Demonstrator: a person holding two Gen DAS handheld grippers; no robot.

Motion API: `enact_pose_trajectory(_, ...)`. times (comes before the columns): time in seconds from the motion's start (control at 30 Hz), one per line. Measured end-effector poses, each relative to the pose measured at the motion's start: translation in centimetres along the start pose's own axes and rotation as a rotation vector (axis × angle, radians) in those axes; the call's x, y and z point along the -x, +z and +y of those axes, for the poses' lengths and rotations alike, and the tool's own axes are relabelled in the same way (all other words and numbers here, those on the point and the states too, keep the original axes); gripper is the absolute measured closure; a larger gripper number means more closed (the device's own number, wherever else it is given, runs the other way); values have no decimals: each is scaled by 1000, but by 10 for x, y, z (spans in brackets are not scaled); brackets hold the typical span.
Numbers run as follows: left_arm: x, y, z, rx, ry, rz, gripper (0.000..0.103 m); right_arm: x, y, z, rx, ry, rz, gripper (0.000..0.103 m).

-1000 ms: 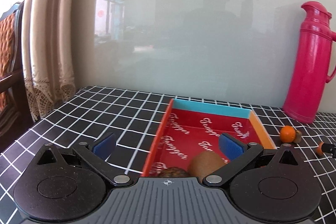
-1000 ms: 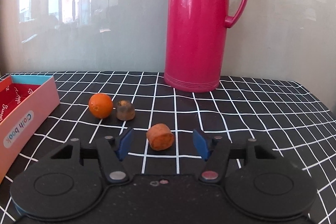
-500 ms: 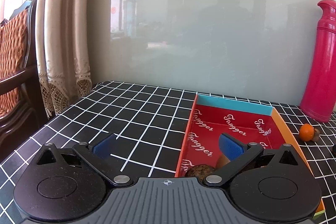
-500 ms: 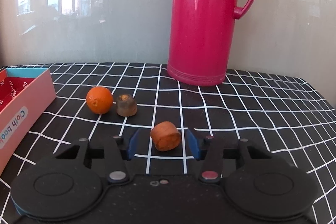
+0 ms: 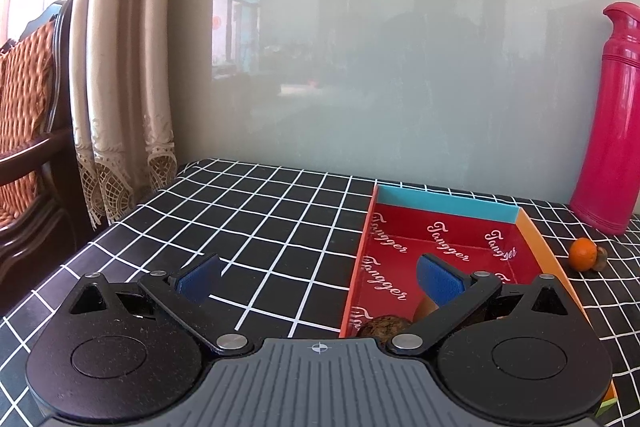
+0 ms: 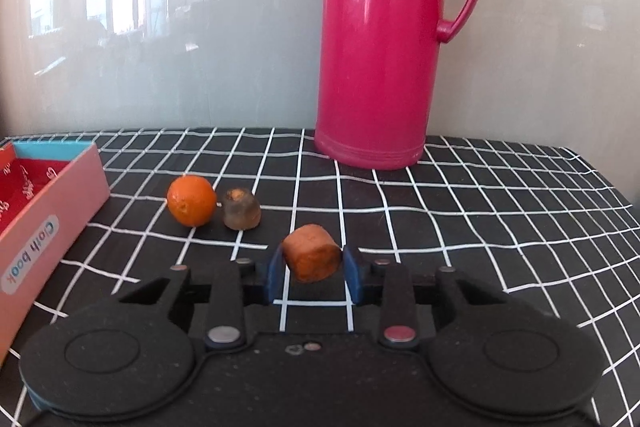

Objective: Organize fruits
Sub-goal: 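Lift the orange chunk with the right tool and carry it over the box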

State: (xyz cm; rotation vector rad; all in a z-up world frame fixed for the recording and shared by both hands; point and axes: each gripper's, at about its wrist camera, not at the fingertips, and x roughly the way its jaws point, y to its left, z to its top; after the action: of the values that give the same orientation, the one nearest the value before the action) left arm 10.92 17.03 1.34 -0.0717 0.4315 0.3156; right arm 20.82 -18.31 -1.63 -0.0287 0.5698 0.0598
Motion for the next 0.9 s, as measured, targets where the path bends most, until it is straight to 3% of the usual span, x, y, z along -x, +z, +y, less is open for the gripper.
enact_pose_trajectory(0.9,2,0,29,5,41,-10,0,42,24,42,-4,85,-132,72)
